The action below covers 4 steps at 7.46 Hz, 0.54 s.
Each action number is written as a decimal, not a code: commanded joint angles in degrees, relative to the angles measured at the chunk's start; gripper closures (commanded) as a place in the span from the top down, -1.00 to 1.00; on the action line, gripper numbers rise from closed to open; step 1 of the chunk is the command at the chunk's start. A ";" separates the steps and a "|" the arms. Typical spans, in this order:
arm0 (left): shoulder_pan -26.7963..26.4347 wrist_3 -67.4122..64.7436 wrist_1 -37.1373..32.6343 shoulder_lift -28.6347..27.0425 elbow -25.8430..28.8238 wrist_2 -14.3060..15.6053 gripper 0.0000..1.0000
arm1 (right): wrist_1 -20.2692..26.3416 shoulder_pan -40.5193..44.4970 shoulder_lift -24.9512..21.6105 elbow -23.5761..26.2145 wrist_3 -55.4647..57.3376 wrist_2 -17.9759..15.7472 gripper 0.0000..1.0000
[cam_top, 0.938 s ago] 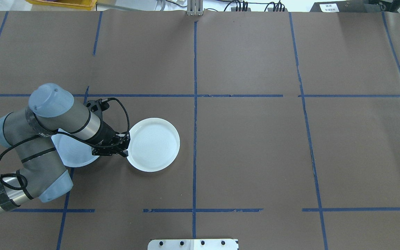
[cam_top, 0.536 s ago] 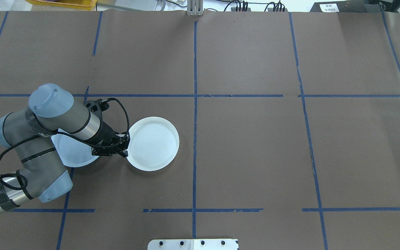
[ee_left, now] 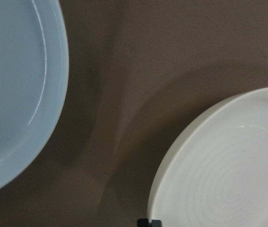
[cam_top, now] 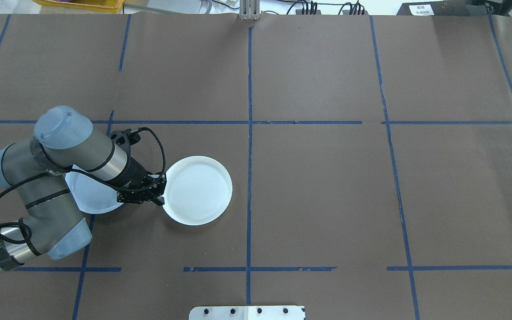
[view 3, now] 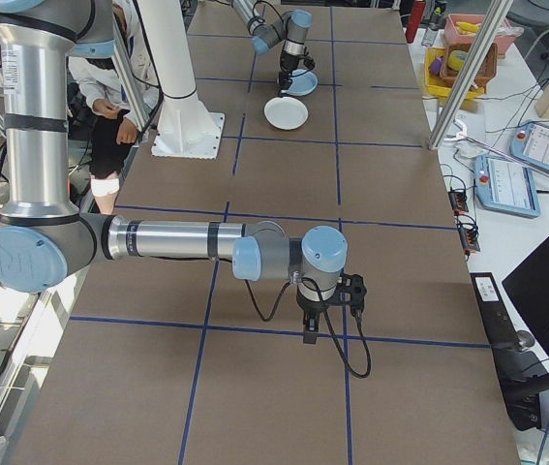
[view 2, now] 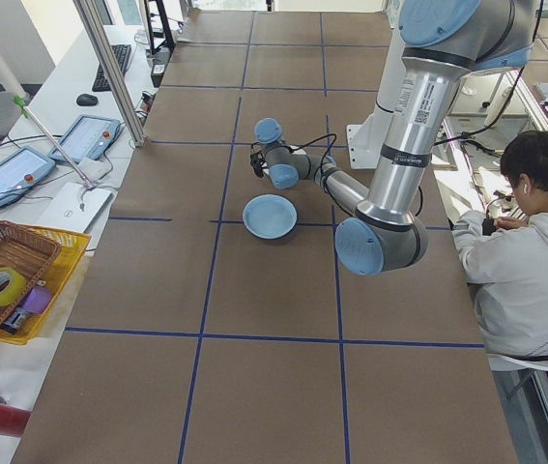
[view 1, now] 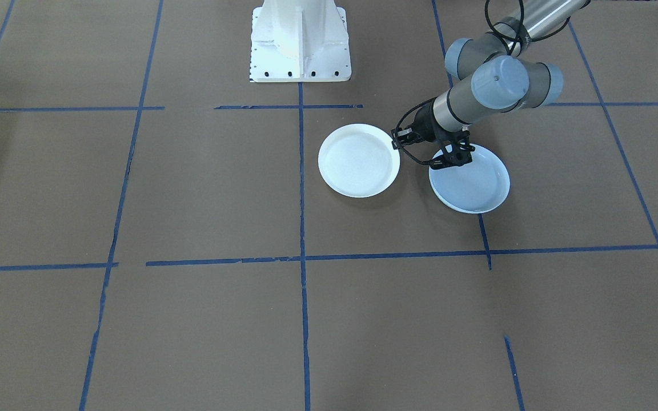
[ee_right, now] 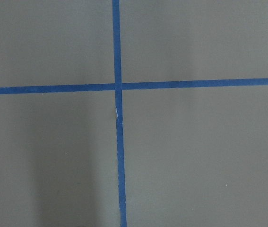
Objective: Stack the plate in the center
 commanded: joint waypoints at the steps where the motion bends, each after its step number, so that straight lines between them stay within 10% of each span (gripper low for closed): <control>1: -6.43 9.76 -1.96 4.36 -1.03 -4.37 -1.00 | -0.04 0.00 0.00 0.00 0.02 0.03 1.00; 4: -14.27 25.78 -2.15 12.62 -0.42 -6.91 -1.00 | -0.04 0.00 0.00 0.00 0.02 -0.06 1.00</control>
